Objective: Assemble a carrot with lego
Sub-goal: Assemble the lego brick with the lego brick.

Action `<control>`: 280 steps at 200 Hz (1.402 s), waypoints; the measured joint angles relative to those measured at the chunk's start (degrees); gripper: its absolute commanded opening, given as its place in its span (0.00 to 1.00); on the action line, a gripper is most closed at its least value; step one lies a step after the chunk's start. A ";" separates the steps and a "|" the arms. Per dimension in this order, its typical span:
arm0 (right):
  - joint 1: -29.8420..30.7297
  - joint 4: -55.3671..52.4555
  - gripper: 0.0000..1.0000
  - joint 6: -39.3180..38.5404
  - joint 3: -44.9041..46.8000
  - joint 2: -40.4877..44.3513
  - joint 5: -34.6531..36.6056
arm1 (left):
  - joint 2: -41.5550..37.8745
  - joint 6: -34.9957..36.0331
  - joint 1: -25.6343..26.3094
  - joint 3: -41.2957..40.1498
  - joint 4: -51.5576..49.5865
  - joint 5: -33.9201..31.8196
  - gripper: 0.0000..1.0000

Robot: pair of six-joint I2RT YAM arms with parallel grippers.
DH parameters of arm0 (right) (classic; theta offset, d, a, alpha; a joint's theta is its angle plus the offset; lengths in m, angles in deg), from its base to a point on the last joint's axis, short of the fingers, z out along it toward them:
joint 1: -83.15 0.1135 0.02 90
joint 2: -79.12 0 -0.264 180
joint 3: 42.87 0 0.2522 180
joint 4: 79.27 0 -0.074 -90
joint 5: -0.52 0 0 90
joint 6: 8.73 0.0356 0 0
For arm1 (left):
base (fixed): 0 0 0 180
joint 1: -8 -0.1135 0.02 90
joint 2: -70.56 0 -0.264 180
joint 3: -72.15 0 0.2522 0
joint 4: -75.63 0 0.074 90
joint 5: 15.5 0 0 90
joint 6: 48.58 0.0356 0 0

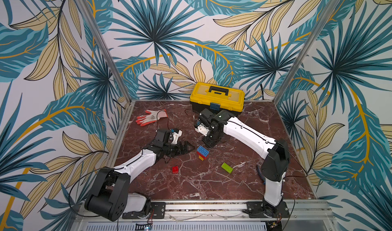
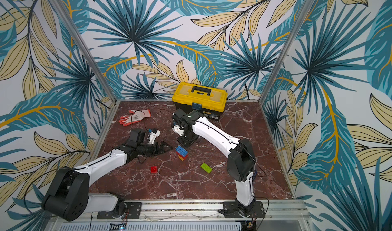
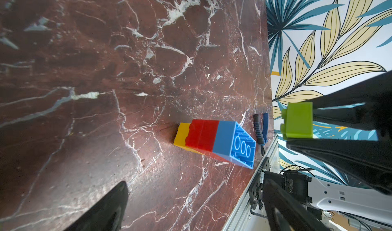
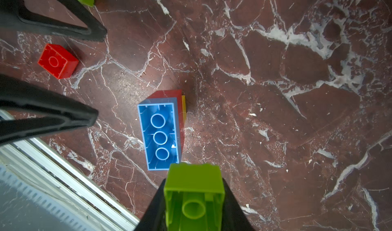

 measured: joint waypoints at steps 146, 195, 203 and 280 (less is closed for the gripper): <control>1.97 -0.09 0.33 1.07 -0.31 -3.61 -4.79 | 4.04 -0.02 0.00 0.00 4.04 1.70 0.99; 2.29 0.94 0.33 1.95 0.07 -3.61 -4.92 | 4.81 -0.02 0.15 0.00 4.72 2.16 0.99; 2.27 1.05 0.33 2.08 0.07 -3.61 -4.92 | 5.03 -0.02 0.22 0.00 4.72 2.19 0.99; 2.27 1.86 0.33 2.71 0.33 -4.09 -4.96 | 6.84 0.02 1.11 0.00 4.90 2.99 0.99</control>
